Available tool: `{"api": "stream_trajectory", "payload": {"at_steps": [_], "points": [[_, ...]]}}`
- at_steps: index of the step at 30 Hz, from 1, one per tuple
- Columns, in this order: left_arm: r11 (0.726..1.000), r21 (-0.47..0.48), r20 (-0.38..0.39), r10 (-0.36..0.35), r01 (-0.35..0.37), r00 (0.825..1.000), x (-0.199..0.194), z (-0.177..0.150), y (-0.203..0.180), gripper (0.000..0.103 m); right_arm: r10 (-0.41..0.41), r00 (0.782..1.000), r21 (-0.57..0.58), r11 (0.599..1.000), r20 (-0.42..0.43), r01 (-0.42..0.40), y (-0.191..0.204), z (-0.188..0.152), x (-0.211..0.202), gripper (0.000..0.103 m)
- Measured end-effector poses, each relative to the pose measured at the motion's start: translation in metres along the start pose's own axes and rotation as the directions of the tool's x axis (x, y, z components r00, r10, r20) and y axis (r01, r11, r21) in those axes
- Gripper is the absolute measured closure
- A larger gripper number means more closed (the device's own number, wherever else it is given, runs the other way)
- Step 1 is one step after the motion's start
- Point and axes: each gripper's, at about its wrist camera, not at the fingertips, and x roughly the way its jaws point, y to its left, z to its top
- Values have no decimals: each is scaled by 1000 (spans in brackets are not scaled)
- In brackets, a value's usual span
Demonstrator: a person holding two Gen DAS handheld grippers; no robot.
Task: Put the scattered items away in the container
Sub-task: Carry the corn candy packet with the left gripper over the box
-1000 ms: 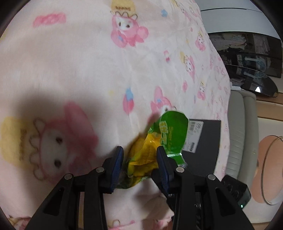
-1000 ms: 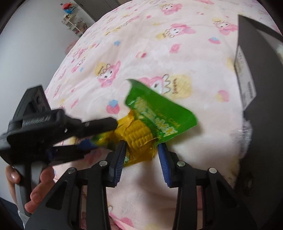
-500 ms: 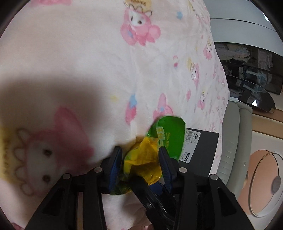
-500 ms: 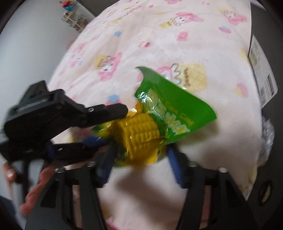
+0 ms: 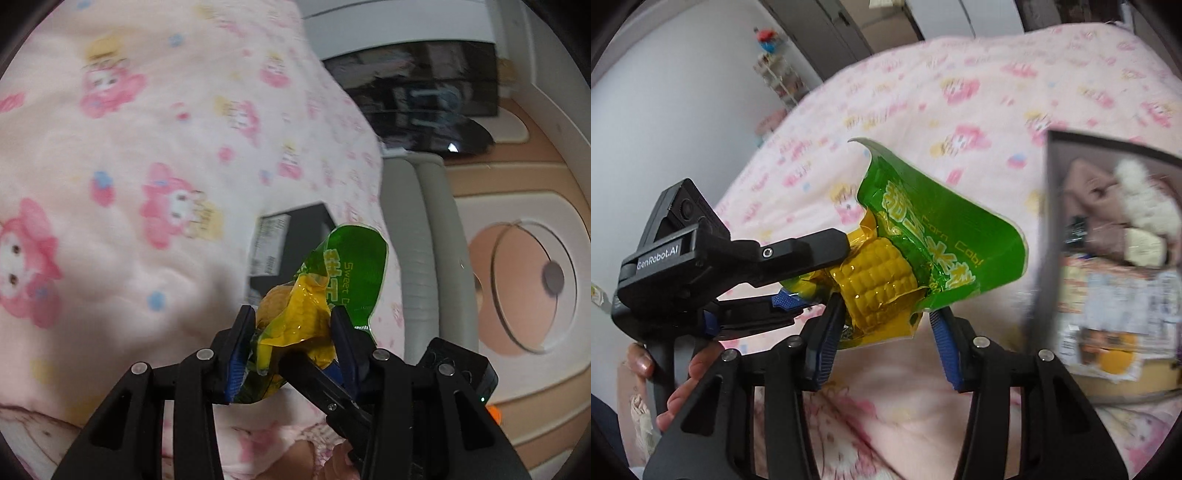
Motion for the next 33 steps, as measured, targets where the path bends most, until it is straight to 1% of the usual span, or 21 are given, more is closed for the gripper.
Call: {"api": "stream_trajectory", "payload": {"at_steps": [4,8,11,14,18,20,23,26,27,29,31,33], "points": [[997,69,-59,-18,22,998,21,-14,-37,65,-25,997,23,999,66,24,-21,-5,-48,55],[993,110,-118,-26,39,993,62,-28,-69,65,-57,994,54,997,95,52,-54,-7,-80,55],[993,109,-161,-30,48,987,96,-36,-81,65,-86,991,72,994,102,79,-84,-12,-98,55],[995,80,-215,-34,52,976,135,-40,-89,65,-121,988,97,989,94,112,-113,-16,-110,55],[997,65,-271,-31,50,962,189,-32,-99,65,-171,982,128,979,77,161,-158,-5,-118,55],[998,60,-280,-18,37,960,219,-23,-107,65,-180,982,140,975,57,170,-184,6,-119,55],[999,47,-282,0,13,959,254,-12,-111,65,-212,977,148,967,31,206,-218,24,-114,55],[1000,15,-287,1,3,958,282,-6,-108,65,-238,971,168,958,24,231,-244,30,-109,55],[1000,9,-291,7,-5,957,289,-5,-106,65,-232,972,188,956,25,224,-254,30,-107,58],[999,0,-297,43,-45,954,302,-1,-100,65,-239,971,220,948,22,229,-267,29,-103,62],[997,4,-292,80,-82,953,304,3,-96,65,-268,963,233,939,29,254,-276,28,-104,62],[994,31,-278,112,-107,954,302,3,-96,65,-255,966,263,936,44,235,-282,27,-111,62]]}}
